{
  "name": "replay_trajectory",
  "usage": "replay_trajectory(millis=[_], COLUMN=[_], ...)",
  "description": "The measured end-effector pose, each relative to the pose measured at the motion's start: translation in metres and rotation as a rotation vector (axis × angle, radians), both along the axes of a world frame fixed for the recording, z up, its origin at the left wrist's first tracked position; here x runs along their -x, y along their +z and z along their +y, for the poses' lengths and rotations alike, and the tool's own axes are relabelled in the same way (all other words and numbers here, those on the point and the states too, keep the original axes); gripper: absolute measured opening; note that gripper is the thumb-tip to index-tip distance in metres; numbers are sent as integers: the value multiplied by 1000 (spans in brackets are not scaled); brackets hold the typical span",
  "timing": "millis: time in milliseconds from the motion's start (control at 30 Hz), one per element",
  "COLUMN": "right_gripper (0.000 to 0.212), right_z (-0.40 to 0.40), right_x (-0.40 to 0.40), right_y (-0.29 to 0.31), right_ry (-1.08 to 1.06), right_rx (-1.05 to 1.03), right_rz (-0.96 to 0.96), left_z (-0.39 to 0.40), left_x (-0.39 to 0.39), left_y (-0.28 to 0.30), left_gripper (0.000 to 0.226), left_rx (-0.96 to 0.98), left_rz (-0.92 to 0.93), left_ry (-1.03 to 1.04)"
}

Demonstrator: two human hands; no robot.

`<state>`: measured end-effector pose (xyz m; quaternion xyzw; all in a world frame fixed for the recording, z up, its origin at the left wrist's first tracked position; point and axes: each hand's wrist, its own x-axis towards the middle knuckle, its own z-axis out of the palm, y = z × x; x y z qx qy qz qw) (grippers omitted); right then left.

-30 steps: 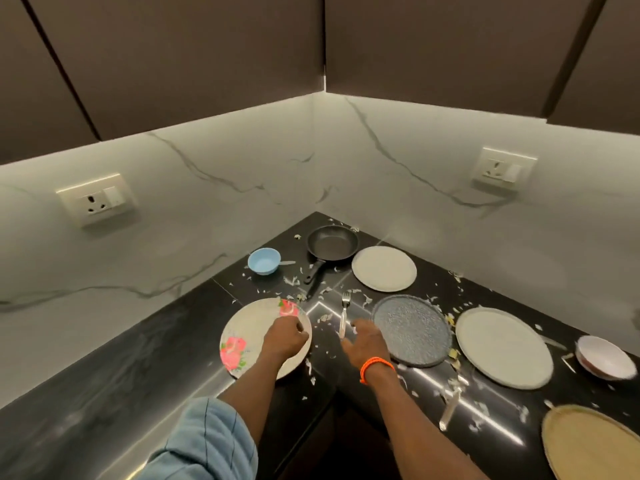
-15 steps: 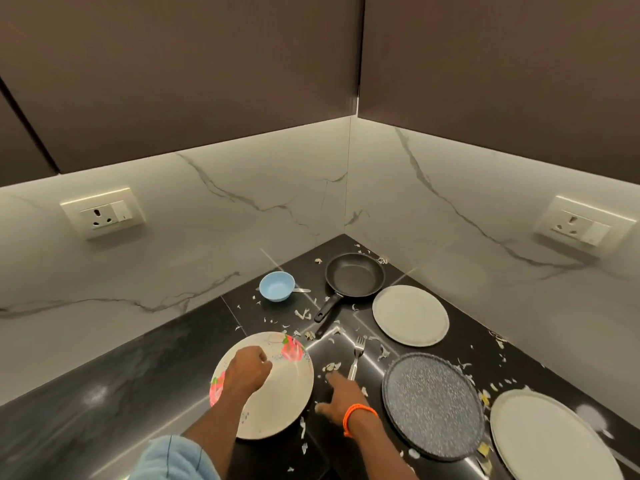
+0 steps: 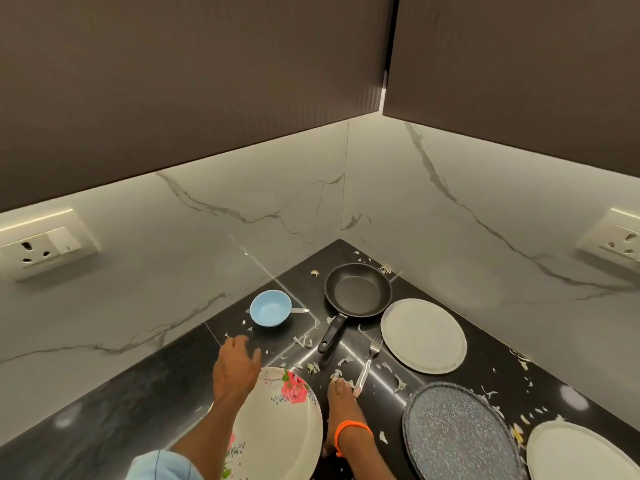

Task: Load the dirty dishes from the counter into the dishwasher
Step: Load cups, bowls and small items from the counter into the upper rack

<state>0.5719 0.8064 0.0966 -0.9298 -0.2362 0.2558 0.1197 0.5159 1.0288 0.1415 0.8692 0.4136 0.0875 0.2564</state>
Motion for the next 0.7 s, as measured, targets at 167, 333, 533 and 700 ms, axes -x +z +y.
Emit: replay_trajectory(millis=[167,333,533,700], right_gripper=[89,85,96,102], right_z=[12,19,21,21], right_x=[-12,-16,-23,-24], right_y=[-7,-15,-18,-18], right_ry=[-38,-86,-72,-70], right_rx=[-2,8,41,73], right_rz=[-33,-50,-42,-34], left_z=[25,48,54,60], left_x=[-29,-61,-87,-100], left_y=[4,-13,-26,-24], left_gripper=[61,66,60,38], left_rx=[94,269,366,434], left_rz=[50,48,-11,-3], left_ry=[87,142,181,251])
